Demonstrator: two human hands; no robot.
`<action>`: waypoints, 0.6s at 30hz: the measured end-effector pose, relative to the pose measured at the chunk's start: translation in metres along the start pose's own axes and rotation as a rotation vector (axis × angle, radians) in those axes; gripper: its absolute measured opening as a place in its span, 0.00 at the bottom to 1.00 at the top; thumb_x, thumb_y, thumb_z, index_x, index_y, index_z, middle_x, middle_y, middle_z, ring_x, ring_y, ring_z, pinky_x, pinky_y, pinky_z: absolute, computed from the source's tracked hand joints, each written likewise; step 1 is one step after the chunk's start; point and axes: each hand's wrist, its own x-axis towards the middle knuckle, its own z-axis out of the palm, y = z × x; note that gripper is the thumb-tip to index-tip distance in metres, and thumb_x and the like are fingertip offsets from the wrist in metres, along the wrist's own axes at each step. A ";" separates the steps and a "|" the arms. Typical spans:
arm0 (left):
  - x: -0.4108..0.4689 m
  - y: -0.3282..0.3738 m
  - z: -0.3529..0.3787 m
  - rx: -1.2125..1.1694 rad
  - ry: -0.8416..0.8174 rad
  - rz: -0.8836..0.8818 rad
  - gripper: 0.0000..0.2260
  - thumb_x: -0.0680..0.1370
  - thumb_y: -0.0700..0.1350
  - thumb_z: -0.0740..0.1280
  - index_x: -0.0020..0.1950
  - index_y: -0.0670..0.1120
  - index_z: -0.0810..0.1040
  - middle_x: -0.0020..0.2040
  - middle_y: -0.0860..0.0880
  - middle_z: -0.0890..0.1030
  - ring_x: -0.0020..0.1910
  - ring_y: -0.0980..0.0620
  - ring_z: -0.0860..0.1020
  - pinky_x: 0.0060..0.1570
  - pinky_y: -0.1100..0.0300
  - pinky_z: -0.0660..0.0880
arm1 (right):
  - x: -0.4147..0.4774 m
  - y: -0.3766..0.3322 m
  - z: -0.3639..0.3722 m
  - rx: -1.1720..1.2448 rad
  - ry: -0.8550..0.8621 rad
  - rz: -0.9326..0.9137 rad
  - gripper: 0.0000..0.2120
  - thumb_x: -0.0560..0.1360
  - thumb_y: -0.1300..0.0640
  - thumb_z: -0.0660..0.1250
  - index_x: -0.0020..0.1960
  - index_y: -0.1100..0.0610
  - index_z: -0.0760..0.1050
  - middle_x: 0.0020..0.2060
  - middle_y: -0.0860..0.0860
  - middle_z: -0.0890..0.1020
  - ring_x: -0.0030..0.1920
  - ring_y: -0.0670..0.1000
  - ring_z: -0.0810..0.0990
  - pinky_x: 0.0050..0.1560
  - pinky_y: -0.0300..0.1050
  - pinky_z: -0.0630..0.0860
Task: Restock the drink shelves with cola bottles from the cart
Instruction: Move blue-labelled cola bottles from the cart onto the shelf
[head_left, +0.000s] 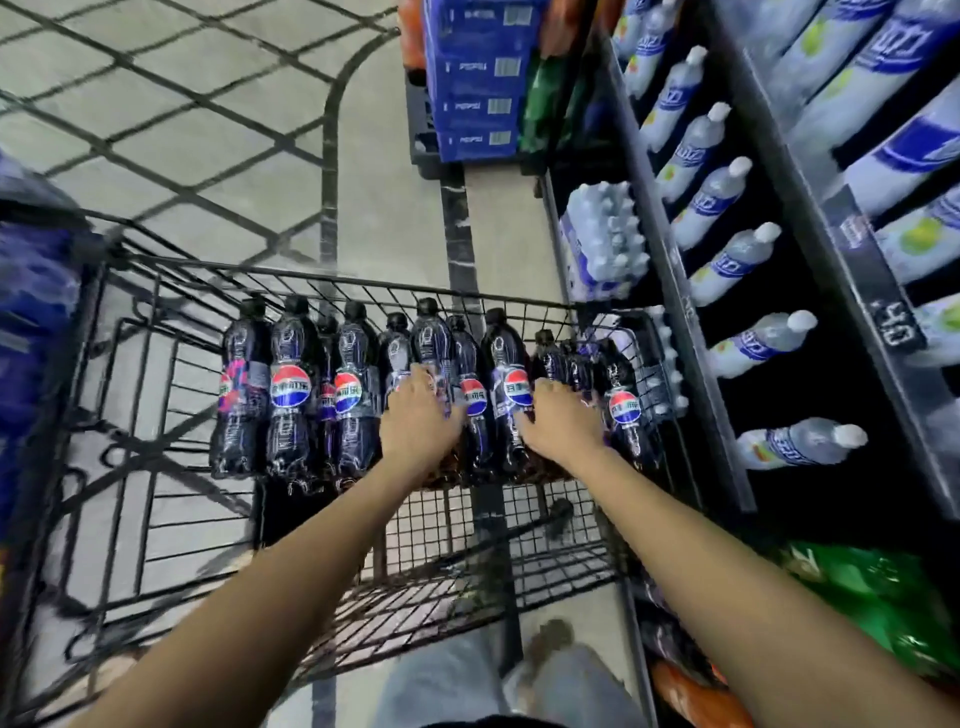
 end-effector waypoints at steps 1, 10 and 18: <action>0.005 -0.001 0.002 -0.085 0.008 -0.042 0.38 0.79 0.60 0.61 0.78 0.39 0.49 0.75 0.39 0.63 0.72 0.41 0.64 0.66 0.46 0.68 | 0.008 0.001 0.005 0.073 -0.016 0.038 0.24 0.79 0.44 0.60 0.67 0.61 0.66 0.60 0.57 0.75 0.59 0.58 0.76 0.54 0.52 0.74; 0.038 0.006 0.021 -0.372 0.093 -0.294 0.31 0.73 0.53 0.73 0.65 0.36 0.66 0.64 0.38 0.69 0.64 0.40 0.69 0.64 0.45 0.69 | 0.053 -0.011 0.046 0.659 -0.067 0.369 0.27 0.71 0.45 0.73 0.60 0.61 0.71 0.53 0.55 0.78 0.51 0.56 0.78 0.49 0.49 0.76; 0.042 0.009 0.017 -0.422 0.038 -0.329 0.27 0.72 0.51 0.73 0.62 0.38 0.68 0.62 0.41 0.68 0.59 0.44 0.68 0.58 0.53 0.69 | 0.057 -0.008 0.052 0.817 -0.072 0.430 0.19 0.68 0.48 0.74 0.50 0.56 0.70 0.42 0.50 0.77 0.36 0.46 0.75 0.32 0.41 0.69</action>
